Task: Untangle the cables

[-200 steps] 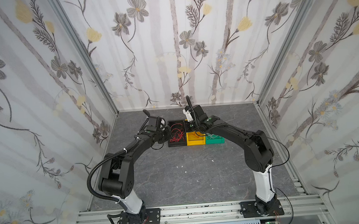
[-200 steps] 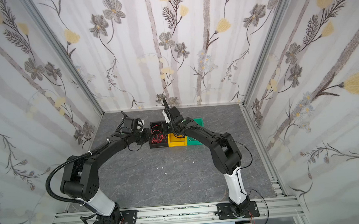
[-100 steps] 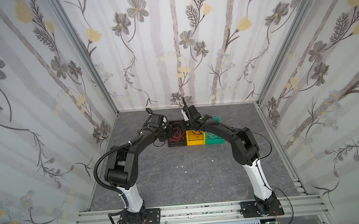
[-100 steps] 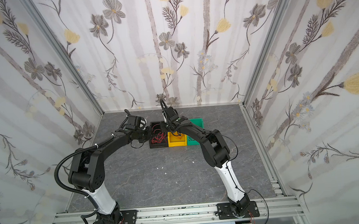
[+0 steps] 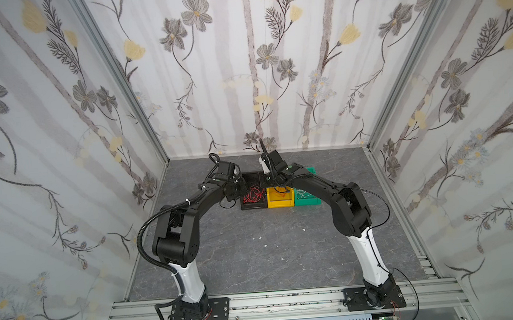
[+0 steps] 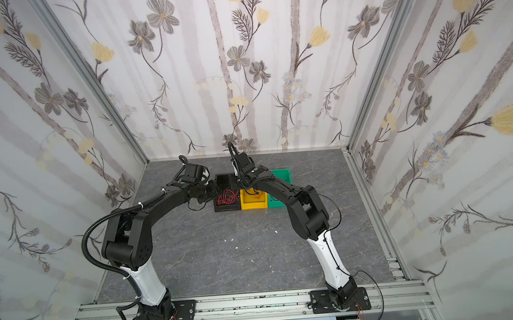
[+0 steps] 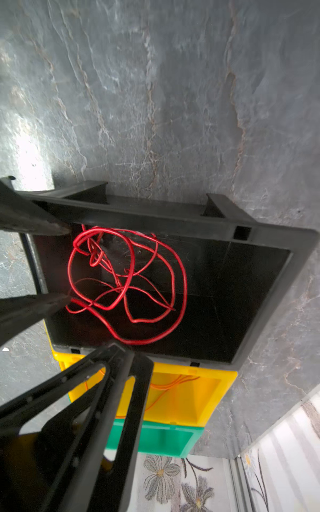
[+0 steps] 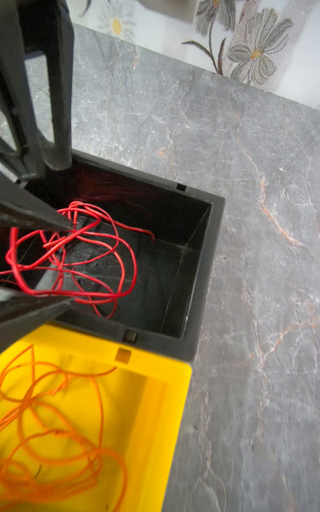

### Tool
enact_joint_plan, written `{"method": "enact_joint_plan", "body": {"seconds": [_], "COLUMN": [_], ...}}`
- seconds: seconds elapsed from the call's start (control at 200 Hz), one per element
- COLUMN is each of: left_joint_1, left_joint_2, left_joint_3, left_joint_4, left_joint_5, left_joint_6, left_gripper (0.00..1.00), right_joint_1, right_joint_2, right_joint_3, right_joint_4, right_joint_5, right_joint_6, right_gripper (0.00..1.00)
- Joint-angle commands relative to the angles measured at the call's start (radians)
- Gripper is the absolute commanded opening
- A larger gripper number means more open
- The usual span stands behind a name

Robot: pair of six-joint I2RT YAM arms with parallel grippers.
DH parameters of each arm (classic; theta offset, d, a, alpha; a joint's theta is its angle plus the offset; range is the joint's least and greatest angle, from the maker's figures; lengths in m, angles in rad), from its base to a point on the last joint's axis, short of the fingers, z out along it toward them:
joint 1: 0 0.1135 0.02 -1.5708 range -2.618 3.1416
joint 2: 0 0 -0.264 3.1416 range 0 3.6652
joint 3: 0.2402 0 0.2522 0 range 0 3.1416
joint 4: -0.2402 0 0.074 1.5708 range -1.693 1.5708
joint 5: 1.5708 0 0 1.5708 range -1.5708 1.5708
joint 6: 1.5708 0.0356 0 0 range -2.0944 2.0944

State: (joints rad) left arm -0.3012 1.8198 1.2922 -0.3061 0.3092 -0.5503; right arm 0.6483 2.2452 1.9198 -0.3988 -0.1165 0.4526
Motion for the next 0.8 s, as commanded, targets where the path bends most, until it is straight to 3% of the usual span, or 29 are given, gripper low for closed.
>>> {"method": "enact_joint_plan", "body": {"seconds": [0.0, 0.27, 0.52, 0.605, 0.794], "left_joint_1": [0.003, 0.002, 0.002, 0.002, 0.004], "left_joint_2": [-0.034, -0.182, -0.401, -0.499, -0.729], "left_joint_3": [0.012, -0.030, -0.245, -0.340, -0.567], "left_joint_4": [-0.038, -0.044, 0.011, 0.033, 0.122], "left_joint_5": [-0.036, -0.003, -0.040, -0.112, -0.400], "left_joint_6": [0.000, 0.000, 0.050, 0.083, 0.164], "left_gripper": [0.45, 0.53, 0.59, 0.64, 0.88], "right_joint_1": [-0.005, -0.025, -0.083, -0.115, -0.204], "right_joint_2": [-0.048, -0.248, -0.535, -0.669, -0.975], "right_joint_3": [-0.015, -0.202, -0.551, -0.701, -1.016], "right_joint_4": [-0.016, 0.036, 0.035, 0.041, 0.100], "right_joint_5": [0.032, 0.026, 0.092, 0.125, 0.283], "right_joint_6": [-0.020, -0.027, -0.060, -0.061, -0.074], "right_gripper": [0.41, 0.50, 0.62, 0.66, 0.80]}}
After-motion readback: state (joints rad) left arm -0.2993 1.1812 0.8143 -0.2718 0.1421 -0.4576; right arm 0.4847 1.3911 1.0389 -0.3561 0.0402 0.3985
